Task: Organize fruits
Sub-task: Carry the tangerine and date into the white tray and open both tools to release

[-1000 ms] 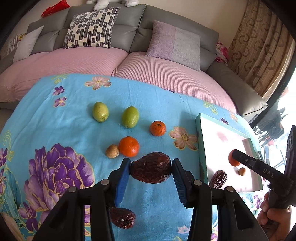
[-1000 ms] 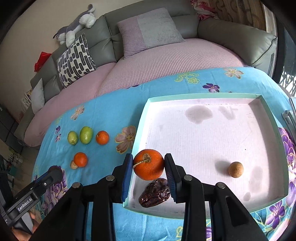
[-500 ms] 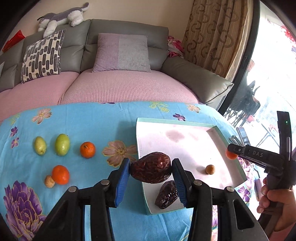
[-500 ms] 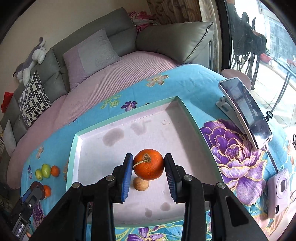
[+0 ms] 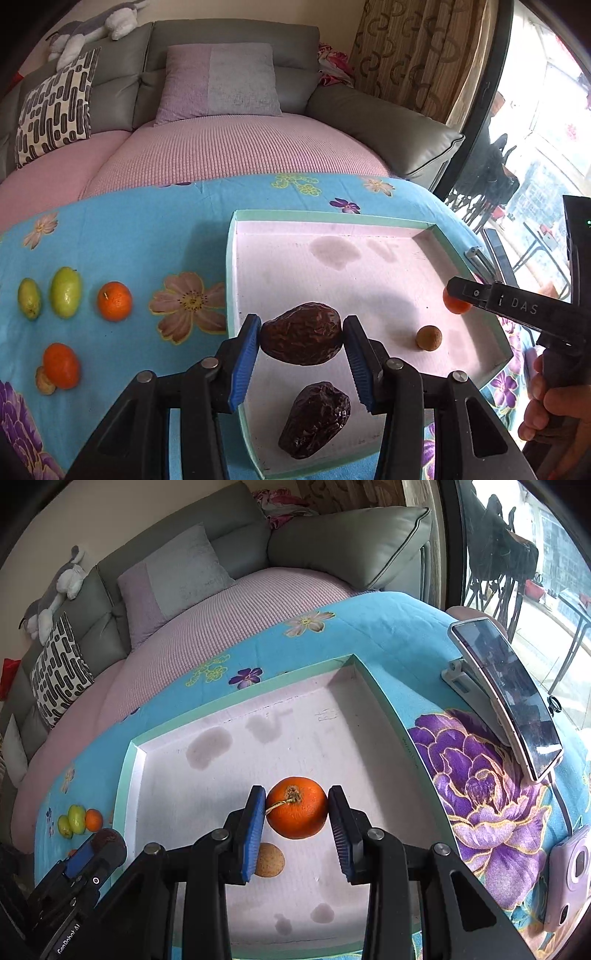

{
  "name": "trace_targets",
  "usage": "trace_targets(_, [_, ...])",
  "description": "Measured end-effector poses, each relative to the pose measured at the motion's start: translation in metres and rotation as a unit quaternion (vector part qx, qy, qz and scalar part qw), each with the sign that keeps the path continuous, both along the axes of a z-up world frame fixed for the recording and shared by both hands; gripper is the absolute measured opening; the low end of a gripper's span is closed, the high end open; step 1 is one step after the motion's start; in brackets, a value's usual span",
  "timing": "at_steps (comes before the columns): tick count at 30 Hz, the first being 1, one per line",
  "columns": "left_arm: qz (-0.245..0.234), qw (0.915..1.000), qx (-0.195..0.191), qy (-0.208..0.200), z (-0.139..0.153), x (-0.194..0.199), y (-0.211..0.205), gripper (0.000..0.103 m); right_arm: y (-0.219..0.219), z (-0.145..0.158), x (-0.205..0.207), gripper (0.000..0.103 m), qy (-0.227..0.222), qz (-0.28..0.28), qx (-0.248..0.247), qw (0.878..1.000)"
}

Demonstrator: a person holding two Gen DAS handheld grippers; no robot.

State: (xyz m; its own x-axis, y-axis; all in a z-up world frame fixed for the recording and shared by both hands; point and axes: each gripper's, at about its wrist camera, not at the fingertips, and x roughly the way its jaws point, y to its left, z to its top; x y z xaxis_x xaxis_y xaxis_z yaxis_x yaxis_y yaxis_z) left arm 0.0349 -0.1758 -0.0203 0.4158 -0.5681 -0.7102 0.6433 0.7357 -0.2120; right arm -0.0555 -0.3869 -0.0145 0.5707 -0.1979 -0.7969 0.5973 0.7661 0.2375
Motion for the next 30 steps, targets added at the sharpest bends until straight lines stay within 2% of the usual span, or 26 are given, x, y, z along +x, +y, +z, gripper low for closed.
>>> trace_targets(8, [-0.007, 0.9993, 0.033, 0.017, -0.018, 0.003, -0.011, 0.049, 0.002, -0.023, 0.012, 0.036, 0.043, 0.012, 0.013, 0.999])
trace_targets(11, [-0.01, 0.9985, 0.045, 0.029, -0.027, 0.003, -0.013, 0.049, 0.006, -0.024, 0.015, 0.037, 0.052, 0.018, 0.002, 0.999])
trace_targets(24, [-0.016, 0.9975, 0.065, 0.024, -0.025, 0.001, -0.017, 0.05, 0.012, -0.023, 0.02, 0.037, 0.073, 0.035, -0.027, 0.996])
trace_targets(26, [-0.014, 0.9975, 0.066, 0.019, -0.021, 0.001, -0.016, 0.055, 0.014, -0.025, 0.023, 0.04, 0.082, 0.04, -0.035, 0.995])
trace_targets(29, [-0.01, 0.9977, 0.067, 0.01, -0.013, -0.001, -0.015, 0.062, 0.015, -0.026, 0.023, 0.054, 0.086, 0.042, -0.036, 0.995])
trace_targets(30, [-0.006, 0.9976, 0.069, 0.007, -0.011, 0.0, -0.014, 0.064, 0.015, -0.026, 0.023, 0.055, 0.087, 0.042, -0.037, 0.995])
